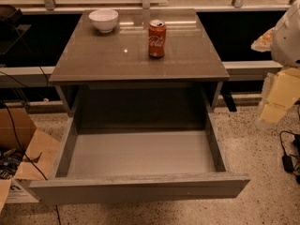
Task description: Place coke can into top drawer
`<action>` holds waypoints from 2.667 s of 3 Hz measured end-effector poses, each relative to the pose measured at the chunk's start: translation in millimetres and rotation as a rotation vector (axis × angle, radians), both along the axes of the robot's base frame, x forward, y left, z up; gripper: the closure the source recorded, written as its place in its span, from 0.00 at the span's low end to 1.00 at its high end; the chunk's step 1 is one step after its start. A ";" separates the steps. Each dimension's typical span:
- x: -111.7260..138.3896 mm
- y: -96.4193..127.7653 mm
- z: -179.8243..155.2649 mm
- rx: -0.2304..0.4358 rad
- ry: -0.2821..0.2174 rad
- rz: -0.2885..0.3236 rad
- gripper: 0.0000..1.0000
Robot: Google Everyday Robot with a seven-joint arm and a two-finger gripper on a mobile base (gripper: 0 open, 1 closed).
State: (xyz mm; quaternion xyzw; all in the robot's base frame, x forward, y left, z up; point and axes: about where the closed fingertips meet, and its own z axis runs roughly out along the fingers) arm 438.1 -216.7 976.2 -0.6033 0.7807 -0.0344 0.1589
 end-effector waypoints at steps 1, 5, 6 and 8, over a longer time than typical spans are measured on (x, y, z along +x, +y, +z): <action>0.1 0.0 0.0 0.000 0.000 0.000 0.00; 107.1 31.7 -34.9 0.302 -0.062 -0.033 0.00; 111.1 32.2 -36.4 0.308 -0.061 -0.033 0.00; 134.4 70.0 -40.4 0.407 -0.102 -0.034 0.00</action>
Offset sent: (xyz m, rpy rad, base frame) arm 0.0322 0.0124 -0.0083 0.1312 -0.0583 -0.0113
